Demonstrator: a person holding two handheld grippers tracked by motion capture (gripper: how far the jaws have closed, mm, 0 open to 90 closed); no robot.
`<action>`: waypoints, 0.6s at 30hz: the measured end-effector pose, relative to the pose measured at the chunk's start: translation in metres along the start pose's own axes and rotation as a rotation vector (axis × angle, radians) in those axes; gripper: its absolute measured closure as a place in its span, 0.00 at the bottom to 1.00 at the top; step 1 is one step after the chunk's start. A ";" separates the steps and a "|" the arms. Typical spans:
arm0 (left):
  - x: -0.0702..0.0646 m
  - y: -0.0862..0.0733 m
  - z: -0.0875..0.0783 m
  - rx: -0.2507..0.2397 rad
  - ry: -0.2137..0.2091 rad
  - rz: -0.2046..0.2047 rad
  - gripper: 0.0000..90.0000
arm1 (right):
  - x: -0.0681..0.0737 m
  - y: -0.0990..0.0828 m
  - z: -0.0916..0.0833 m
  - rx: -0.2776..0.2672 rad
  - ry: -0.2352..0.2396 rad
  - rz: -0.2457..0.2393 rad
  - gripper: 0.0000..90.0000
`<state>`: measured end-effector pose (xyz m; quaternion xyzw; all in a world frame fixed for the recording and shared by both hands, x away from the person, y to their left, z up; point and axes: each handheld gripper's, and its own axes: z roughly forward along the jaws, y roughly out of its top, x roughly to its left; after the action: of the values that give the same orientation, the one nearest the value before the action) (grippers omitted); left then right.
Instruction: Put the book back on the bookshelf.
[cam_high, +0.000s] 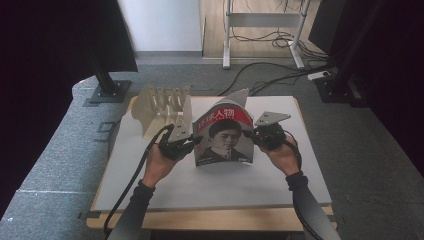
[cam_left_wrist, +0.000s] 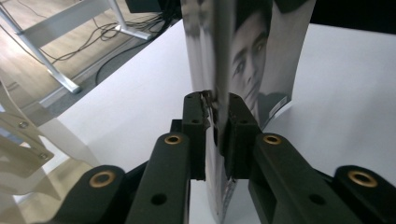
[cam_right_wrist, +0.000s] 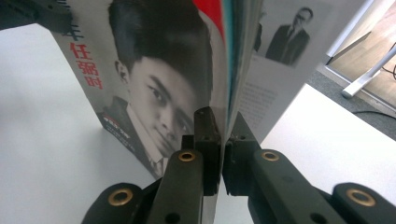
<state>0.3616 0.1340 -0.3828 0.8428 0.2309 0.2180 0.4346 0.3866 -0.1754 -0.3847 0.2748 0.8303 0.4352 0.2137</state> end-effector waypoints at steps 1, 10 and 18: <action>0.001 0.002 0.000 -0.005 -0.013 -0.011 0.88 | 0.001 0.000 0.000 -0.001 -0.001 0.000 0.93; 0.009 0.020 0.008 0.017 -0.045 -0.040 0.77 | 0.001 -0.002 -0.004 -0.015 0.016 0.012 0.90; 0.015 0.021 0.011 0.020 -0.038 -0.064 0.95 | -0.001 -0.006 -0.004 -0.024 0.025 0.021 0.88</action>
<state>0.3843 0.1249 -0.3682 0.8432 0.2518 0.1858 0.4372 0.3834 -0.1817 -0.3876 0.2754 0.8246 0.4508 0.2022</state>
